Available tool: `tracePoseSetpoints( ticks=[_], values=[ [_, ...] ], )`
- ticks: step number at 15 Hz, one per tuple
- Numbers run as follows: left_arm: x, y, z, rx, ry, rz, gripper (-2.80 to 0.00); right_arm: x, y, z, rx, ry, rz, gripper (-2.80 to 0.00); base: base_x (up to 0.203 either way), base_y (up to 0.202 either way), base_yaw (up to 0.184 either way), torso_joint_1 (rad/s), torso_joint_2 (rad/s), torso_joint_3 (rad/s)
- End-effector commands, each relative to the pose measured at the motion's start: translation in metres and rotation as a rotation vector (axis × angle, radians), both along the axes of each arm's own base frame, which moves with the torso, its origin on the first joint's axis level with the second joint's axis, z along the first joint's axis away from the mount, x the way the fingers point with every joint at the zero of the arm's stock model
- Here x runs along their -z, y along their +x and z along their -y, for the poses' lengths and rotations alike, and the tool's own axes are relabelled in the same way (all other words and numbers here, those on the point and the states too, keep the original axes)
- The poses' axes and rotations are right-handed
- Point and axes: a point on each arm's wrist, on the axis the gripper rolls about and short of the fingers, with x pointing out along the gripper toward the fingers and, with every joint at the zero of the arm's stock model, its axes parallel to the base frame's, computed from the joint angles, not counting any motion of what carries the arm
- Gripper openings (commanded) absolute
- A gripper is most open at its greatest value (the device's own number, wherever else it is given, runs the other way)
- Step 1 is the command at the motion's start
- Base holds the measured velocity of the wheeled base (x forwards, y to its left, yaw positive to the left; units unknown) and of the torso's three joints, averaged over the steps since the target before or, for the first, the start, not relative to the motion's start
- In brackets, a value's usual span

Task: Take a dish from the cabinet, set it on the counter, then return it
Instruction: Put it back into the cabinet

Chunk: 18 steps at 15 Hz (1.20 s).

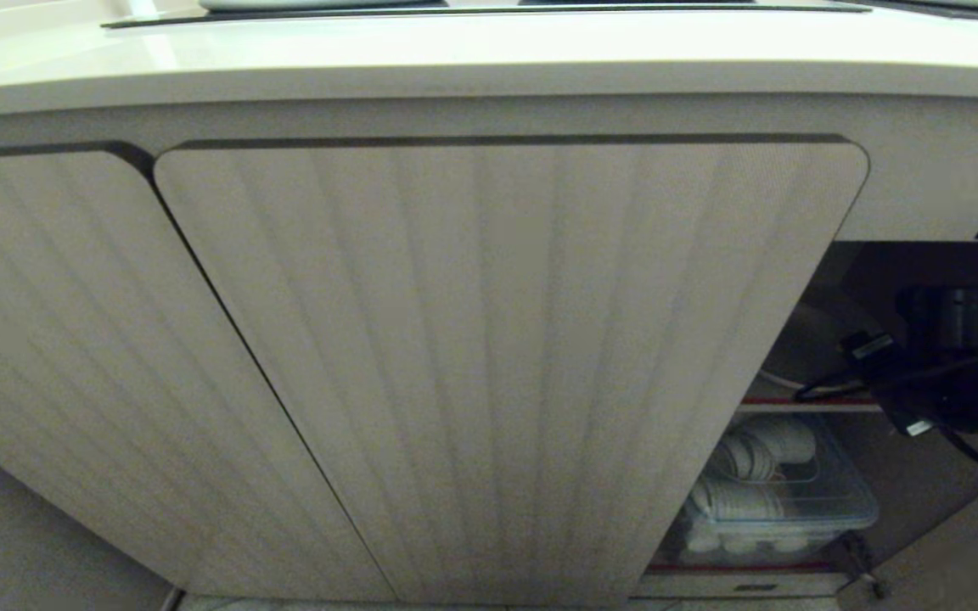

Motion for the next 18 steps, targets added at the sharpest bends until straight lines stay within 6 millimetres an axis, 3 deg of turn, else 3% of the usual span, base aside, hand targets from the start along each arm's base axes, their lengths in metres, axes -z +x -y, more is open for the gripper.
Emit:
tracePoseSetpoints(
  ticks=[1, 18],
  values=[
    [0.000, 0.000, 0.000, 0.000, 0.000, 0.000, -2.80, -0.002, -0.004, 0.000, -0.009, -0.020, 0.022, 0.00, 0.000, 0.000, 0.000, 0.000, 0.00, 0.000],
    [0.000, 0.000, 0.000, 0.000, 0.000, 0.000, -2.80, -0.015, -0.041, -0.004, -0.124, -0.252, 0.058, 0.00, 0.000, 0.000, 0.000, 0.000, 0.00, 0.000]
  ],
)
